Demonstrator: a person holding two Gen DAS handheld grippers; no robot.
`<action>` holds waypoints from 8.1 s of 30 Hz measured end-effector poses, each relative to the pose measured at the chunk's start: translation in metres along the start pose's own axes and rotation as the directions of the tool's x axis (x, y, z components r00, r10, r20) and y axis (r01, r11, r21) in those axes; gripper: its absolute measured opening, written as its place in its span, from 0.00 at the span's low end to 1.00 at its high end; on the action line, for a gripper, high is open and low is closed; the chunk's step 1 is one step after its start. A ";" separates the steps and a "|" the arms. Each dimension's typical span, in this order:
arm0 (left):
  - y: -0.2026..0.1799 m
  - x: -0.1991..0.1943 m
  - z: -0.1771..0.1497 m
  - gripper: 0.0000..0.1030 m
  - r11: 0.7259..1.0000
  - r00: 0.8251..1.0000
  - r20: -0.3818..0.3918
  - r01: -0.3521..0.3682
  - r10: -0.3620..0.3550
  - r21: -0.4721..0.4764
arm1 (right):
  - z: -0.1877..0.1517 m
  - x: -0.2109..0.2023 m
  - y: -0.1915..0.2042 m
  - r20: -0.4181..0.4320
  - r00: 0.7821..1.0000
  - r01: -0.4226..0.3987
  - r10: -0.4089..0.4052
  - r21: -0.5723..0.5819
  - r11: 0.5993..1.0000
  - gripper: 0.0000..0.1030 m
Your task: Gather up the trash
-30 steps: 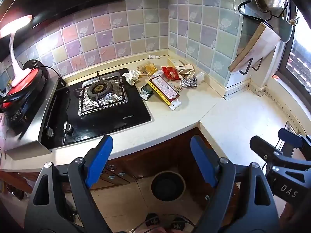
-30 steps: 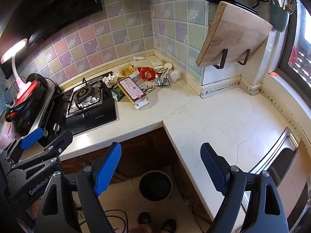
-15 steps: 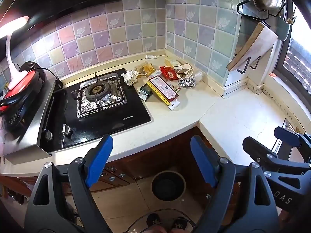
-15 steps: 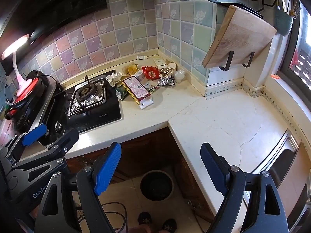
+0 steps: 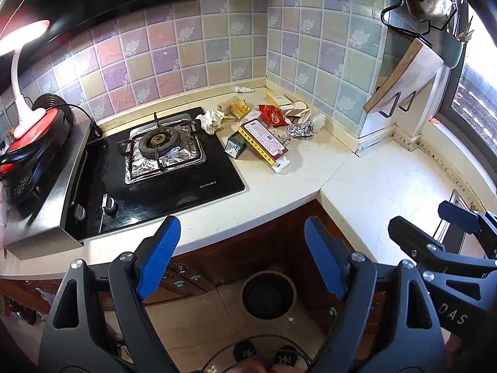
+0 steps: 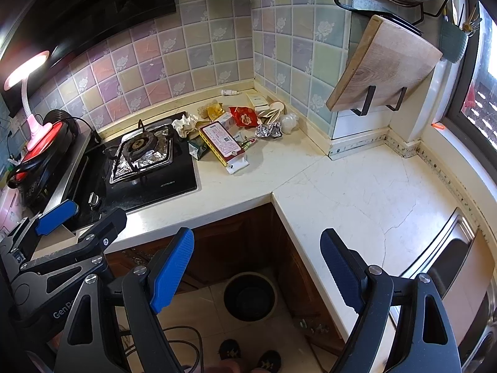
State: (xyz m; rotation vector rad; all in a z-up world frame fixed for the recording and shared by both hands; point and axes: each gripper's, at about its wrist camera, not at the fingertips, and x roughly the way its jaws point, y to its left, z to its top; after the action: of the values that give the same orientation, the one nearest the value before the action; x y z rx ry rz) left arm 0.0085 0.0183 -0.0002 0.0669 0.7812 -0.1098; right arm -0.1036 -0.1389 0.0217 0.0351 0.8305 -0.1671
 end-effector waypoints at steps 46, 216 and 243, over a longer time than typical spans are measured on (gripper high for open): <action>0.000 -0.011 -0.015 0.78 0.999 0.999 -0.022 0.029 -0.029 0.012 | -0.024 -0.017 -0.002 -0.005 1.000 0.022 -0.022 0.032 0.999 0.82; -0.047 0.412 -0.262 0.33 0.944 0.896 -0.414 0.263 -0.161 0.202 | -0.261 0.455 -0.024 -0.361 0.917 -0.164 0.171 0.048 0.985 0.61; -0.036 0.430 -0.274 0.67 0.937 0.862 -0.480 0.286 -0.159 0.202 | -0.273 0.490 -0.028 -0.397 0.910 -0.072 0.124 0.144 0.987 0.65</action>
State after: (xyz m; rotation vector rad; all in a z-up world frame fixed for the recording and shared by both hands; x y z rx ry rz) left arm 0.1152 -0.0216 -0.4985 0.2664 1.2462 -0.4363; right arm 0.0167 -0.2061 -0.5232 0.2374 1.2301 -0.1174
